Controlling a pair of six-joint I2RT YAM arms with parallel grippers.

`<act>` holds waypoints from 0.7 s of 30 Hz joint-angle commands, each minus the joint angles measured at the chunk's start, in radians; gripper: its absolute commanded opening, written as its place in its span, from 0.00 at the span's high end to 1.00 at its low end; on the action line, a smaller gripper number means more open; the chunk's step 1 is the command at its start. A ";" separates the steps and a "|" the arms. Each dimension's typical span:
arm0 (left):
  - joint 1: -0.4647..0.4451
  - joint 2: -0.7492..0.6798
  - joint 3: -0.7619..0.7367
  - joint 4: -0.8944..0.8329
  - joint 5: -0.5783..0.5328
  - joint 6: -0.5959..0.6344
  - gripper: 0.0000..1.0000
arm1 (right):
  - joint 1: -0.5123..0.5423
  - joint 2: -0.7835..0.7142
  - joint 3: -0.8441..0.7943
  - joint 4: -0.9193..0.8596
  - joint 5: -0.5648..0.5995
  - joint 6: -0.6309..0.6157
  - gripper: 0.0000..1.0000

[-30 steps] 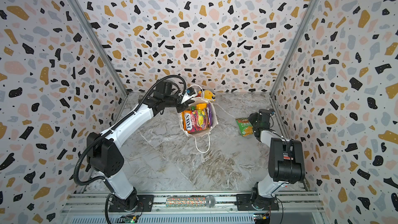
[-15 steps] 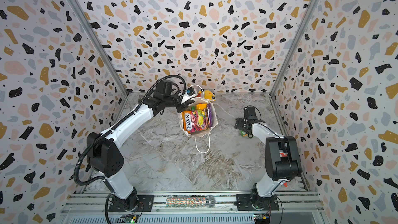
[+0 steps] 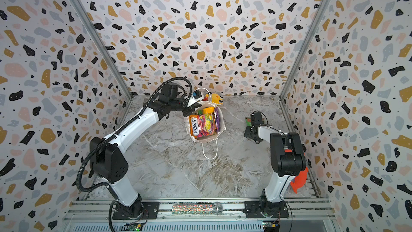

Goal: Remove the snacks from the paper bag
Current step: 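Move the right gripper back into the paper bag opening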

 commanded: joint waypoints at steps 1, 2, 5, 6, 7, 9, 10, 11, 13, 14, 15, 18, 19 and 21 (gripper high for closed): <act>0.000 0.004 0.004 0.066 0.041 -0.006 1.00 | 0.001 0.027 0.038 -0.011 0.030 -0.014 0.32; 0.000 0.003 0.003 0.065 0.040 -0.005 1.00 | -0.001 0.037 0.046 -0.009 0.034 -0.013 0.32; 0.001 0.001 0.002 0.064 0.043 -0.005 1.00 | -0.002 0.057 0.066 0.000 0.034 -0.015 0.32; 0.002 0.001 0.003 0.064 0.043 -0.006 1.00 | 0.000 0.063 0.072 0.003 0.033 -0.015 0.32; 0.001 0.000 0.002 0.062 0.043 -0.006 1.00 | -0.001 0.066 0.078 0.004 0.028 -0.013 0.32; 0.002 -0.005 -0.001 0.062 0.040 -0.005 1.00 | 0.000 0.064 0.086 0.009 0.014 -0.013 0.31; 0.001 -0.006 -0.003 0.062 0.040 -0.005 1.00 | 0.000 0.056 0.091 0.006 0.012 -0.010 0.30; 0.002 -0.008 -0.003 0.062 0.039 -0.005 1.00 | -0.001 0.043 0.097 -0.001 0.012 -0.008 0.30; 0.003 -0.010 -0.002 0.061 0.044 -0.006 1.00 | -0.001 0.009 0.108 -0.016 0.008 -0.012 0.28; 0.003 -0.013 -0.003 0.061 0.046 -0.004 1.00 | 0.001 -0.011 0.118 -0.032 0.008 -0.017 0.27; 0.003 -0.013 -0.004 0.061 0.046 -0.004 1.00 | 0.001 -0.032 0.126 -0.043 0.007 -0.019 0.26; 0.003 -0.017 -0.010 0.062 0.046 -0.003 1.00 | 0.002 -0.110 0.151 -0.078 -0.013 -0.028 0.23; 0.003 -0.017 -0.012 0.062 0.046 -0.003 1.00 | 0.005 -0.140 0.161 -0.091 -0.028 -0.032 0.23; 0.002 -0.019 -0.011 0.056 0.047 0.002 1.00 | 0.023 -0.200 0.180 -0.114 -0.035 -0.047 0.23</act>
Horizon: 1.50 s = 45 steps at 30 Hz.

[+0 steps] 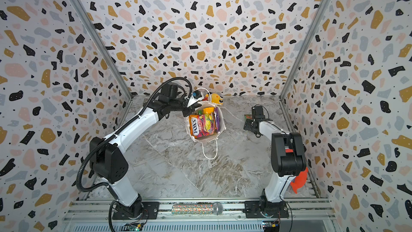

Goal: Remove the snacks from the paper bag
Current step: 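Move the right gripper back into the paper bag opening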

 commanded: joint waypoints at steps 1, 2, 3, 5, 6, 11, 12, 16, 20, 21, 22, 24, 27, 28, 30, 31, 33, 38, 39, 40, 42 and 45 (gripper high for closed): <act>0.001 -0.020 -0.009 0.052 0.046 0.003 1.00 | 0.032 -0.158 0.075 -0.059 -0.037 -0.033 0.23; 0.003 -0.023 -0.011 0.052 0.045 0.005 1.00 | 0.042 -0.196 0.076 -0.056 -0.062 -0.039 0.25; 0.003 -0.026 -0.014 0.054 0.045 0.004 1.00 | 0.057 -0.249 0.066 -0.038 -0.107 -0.045 0.28; 0.003 -0.031 -0.014 0.051 0.040 0.005 1.00 | 0.114 -0.352 0.029 0.023 -0.185 -0.059 0.36; 0.004 -0.031 -0.012 0.049 0.041 0.004 1.00 | 0.158 -0.396 0.024 0.034 -0.198 -0.064 0.40; 0.004 -0.025 -0.010 0.054 0.048 -0.002 1.00 | 0.395 -0.482 0.045 0.022 -0.148 -0.093 0.58; 0.003 -0.025 -0.011 0.053 0.049 -0.002 1.00 | 0.436 -0.476 0.066 0.001 -0.126 -0.085 0.60; 0.004 -0.030 -0.014 0.057 0.041 -0.004 1.00 | 0.585 -0.421 0.129 -0.050 0.001 -0.060 0.65; 0.003 -0.034 -0.018 0.070 0.050 -0.016 1.00 | 0.615 -0.324 0.167 -0.066 0.041 -0.032 0.67; 0.004 -0.035 -0.016 0.073 0.055 -0.017 1.00 | 0.615 -0.295 0.180 -0.077 0.058 -0.027 0.67; 0.004 -0.035 -0.018 0.074 0.058 -0.018 1.00 | 0.615 -0.269 0.190 -0.088 0.081 -0.022 0.67; 0.003 -0.037 -0.020 0.078 0.060 -0.020 1.00 | 0.615 -0.226 0.208 -0.098 0.126 -0.014 0.67; 0.003 -0.040 -0.025 0.078 0.060 -0.020 1.00 | 0.615 -0.168 0.246 -0.127 0.180 0.002 0.67; 0.004 -0.041 -0.027 0.080 0.062 -0.020 1.00 | 0.615 -0.151 0.254 -0.136 0.200 0.008 0.67; 0.004 -0.043 -0.031 0.082 0.061 -0.017 1.00 | 0.617 -0.123 0.278 -0.167 0.254 0.022 0.64; 0.004 -0.046 -0.034 0.085 0.060 -0.017 1.00 | 0.621 -0.112 0.286 -0.178 0.293 0.030 0.61; 0.003 -0.048 -0.039 0.088 0.058 -0.017 1.00 | 0.621 -0.098 0.290 -0.181 0.319 0.031 0.59; 0.005 -0.043 -0.038 0.084 0.054 -0.008 1.00 | 0.633 -0.075 0.300 -0.184 0.359 0.047 0.52; 0.005 -0.042 -0.039 0.087 0.055 -0.008 1.00 | 0.635 -0.066 0.306 -0.189 0.373 0.051 0.51; 0.004 -0.041 -0.037 0.087 0.058 -0.008 1.00 | 0.635 -0.055 0.314 -0.197 0.386 0.056 0.50; 0.005 -0.038 -0.035 0.086 0.062 -0.009 1.00 | 0.634 -0.040 0.314 -0.188 0.398 0.057 0.49; 0.004 -0.036 -0.034 0.087 0.063 -0.009 1.00 | 0.632 -0.010 0.317 -0.166 0.401 0.056 0.49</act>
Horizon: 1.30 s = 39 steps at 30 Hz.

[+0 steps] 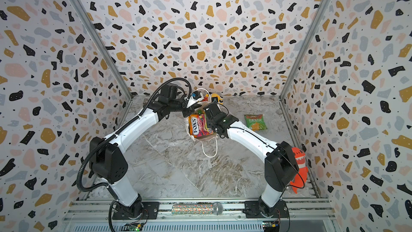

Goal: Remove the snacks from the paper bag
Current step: 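Move the right gripper back into the paper bag opening, then grasp the purple Fox's berries candy bag with the right gripper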

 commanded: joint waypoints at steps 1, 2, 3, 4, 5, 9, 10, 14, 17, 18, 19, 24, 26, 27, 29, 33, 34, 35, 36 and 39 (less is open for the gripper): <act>-0.002 -0.033 -0.005 0.049 0.043 0.003 1.00 | -0.001 0.028 0.032 -0.004 0.039 0.014 0.49; -0.001 -0.035 -0.006 0.049 0.043 0.003 1.00 | -0.004 0.034 0.033 0.006 0.031 0.014 0.49; 0.000 -0.035 -0.006 0.049 0.043 0.003 1.00 | -0.006 0.040 0.032 0.016 0.028 0.014 0.49; -0.001 -0.035 -0.006 0.049 0.043 0.005 1.00 | -0.006 0.044 0.030 0.030 0.032 0.010 0.50; -0.002 -0.035 -0.007 0.048 0.043 0.005 1.00 | -0.007 0.052 0.032 0.035 0.036 0.008 0.52; -0.001 -0.044 -0.018 0.049 0.044 0.004 1.00 | -0.022 0.072 0.041 0.042 0.046 -0.006 0.61; -0.001 -0.047 -0.020 0.050 0.046 0.003 1.00 | -0.025 0.074 0.043 0.039 0.051 -0.008 0.64; -0.001 -0.055 -0.031 0.058 0.046 0.001 1.00 | -0.043 0.053 0.008 0.067 0.043 -0.017 0.77; -0.001 -0.055 -0.034 0.059 0.045 -0.003 1.00 | -0.053 0.042 0.005 0.062 0.042 -0.020 0.83; -0.001 -0.055 -0.034 0.059 0.047 -0.003 1.00 | -0.053 0.035 0.001 0.067 0.042 -0.027 0.85; 0.000 -0.055 -0.034 0.061 0.046 -0.003 1.00 | -0.052 0.030 -0.003 0.071 0.040 -0.034 0.86; 0.000 -0.048 -0.035 0.068 0.046 -0.009 1.00 | -0.053 0.004 0.008 0.060 0.028 -0.046 0.96; -0.001 -0.048 -0.037 0.069 0.046 -0.011 1.00 | -0.052 -0.005 0.007 0.060 0.019 -0.049 0.97; 0.000 -0.048 -0.040 0.071 0.046 -0.009 1.00 | -0.050 -0.010 0.007 0.059 0.019 -0.053 0.99; -0.001 -0.048 -0.044 0.072 0.043 -0.009 1.00 | -0.049 -0.019 0.010 0.056 0.017 -0.057 1.00; -0.002 -0.047 -0.043 0.064 0.043 -0.011 1.00 | -0.049 -0.038 0.019 0.050 0.000 -0.064 1.00; -0.001 -0.046 -0.044 0.063 0.040 -0.010 1.00 | -0.045 -0.042 0.023 0.048 0.000 -0.067 1.00; -0.001 -0.048 -0.049 0.066 0.036 -0.010 1.00 | -0.043 -0.048 0.027 0.045 0.002 -0.072 1.00; -0.001 -0.049 -0.052 0.068 0.036 -0.011 1.00 | -0.042 -0.053 0.032 0.040 0.001 -0.072 1.00; -0.001 -0.055 -0.058 0.069 0.037 -0.014 1.00 | -0.038 -0.065 0.042 0.026 -0.001 -0.075 1.00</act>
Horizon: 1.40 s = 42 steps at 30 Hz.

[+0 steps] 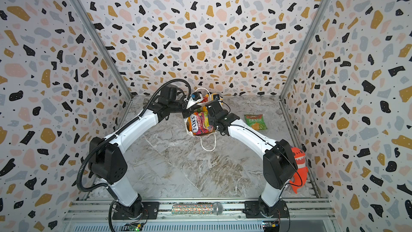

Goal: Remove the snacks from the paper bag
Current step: 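Grasp the purple Fox's berries candy bag with the right gripper, then pull the purple candy bag out and set it on the table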

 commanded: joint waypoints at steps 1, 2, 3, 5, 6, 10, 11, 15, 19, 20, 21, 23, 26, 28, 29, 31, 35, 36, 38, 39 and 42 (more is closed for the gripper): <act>-0.007 -0.044 -0.018 0.035 0.034 -0.011 1.00 | 0.005 -0.075 0.035 -0.022 0.003 -0.016 1.00; -0.007 -0.048 -0.022 0.040 0.033 -0.010 1.00 | 0.006 -0.080 0.035 -0.022 0.002 -0.018 1.00; -0.007 -0.051 -0.026 0.043 0.033 -0.011 1.00 | 0.009 -0.083 0.036 -0.021 0.002 -0.021 1.00; -0.007 -0.054 -0.031 0.049 0.033 -0.014 1.00 | 0.012 -0.089 0.039 -0.025 -0.001 -0.024 1.00; -0.007 -0.056 -0.032 0.050 0.034 -0.017 1.00 | 0.014 -0.092 0.042 -0.028 -0.003 -0.025 1.00; -0.007 -0.056 -0.033 0.053 0.036 -0.017 1.00 | 0.022 -0.106 0.041 -0.029 0.001 -0.031 1.00; -0.006 -0.057 -0.033 0.054 0.036 -0.018 1.00 | 0.024 -0.108 0.043 -0.030 0.002 -0.034 1.00; -0.007 -0.057 -0.032 0.056 0.037 -0.023 1.00 | 0.029 -0.124 0.057 -0.047 0.002 -0.041 1.00; -0.006 -0.057 -0.030 0.059 0.037 -0.024 1.00 | 0.032 -0.144 0.066 -0.058 0.002 -0.052 1.00; -0.007 -0.057 -0.030 0.056 0.036 -0.026 1.00 | 0.033 -0.150 0.067 -0.059 0.000 -0.052 1.00; -0.007 -0.057 -0.029 0.058 0.036 -0.026 1.00 | 0.034 -0.154 0.068 -0.062 -0.006 -0.054 1.00; -0.007 -0.056 -0.027 0.057 0.036 -0.028 1.00 | 0.035 -0.166 0.068 -0.061 -0.020 -0.061 1.00; -0.007 -0.056 -0.026 0.058 0.036 -0.029 1.00 | 0.039 -0.191 0.071 -0.067 -0.036 -0.070 1.00; -0.008 -0.056 -0.027 0.059 0.037 -0.029 1.00 | 0.040 -0.208 0.081 -0.074 -0.054 -0.078 1.00; -0.007 -0.056 -0.027 0.059 0.034 -0.029 1.00 | 0.041 -0.218 0.090 -0.083 -0.058 -0.084 1.00; -0.007 -0.054 -0.030 0.062 0.034 -0.028 1.00 | 0.043 -0.236 0.103 -0.093 -0.084 -0.102 1.00; -0.008 -0.051 -0.027 0.059 0.030 -0.028 1.00 | 0.043 -0.282 0.126 -0.110 -0.126 -0.123 1.00; -0.007 -0.051 -0.025 0.059 0.030 -0.027 1.00 | 0.043 -0.292 0.128 -0.115 -0.126 -0.124 1.00; -0.007 -0.049 -0.024 0.060 0.030 -0.028 1.00 | 0.043 -0.313 0.141 -0.131 -0.128 -0.133 1.00; -0.007 -0.048 -0.024 0.060 0.028 -0.030 1.00 | 0.043 -0.320 0.147 -0.142 -0.128 -0.135 1.00; -0.008 -0.048 -0.023 0.062 0.030 -0.030 1.00 | 0.038 -0.346 0.146 -0.146 -0.130 -0.142 1.00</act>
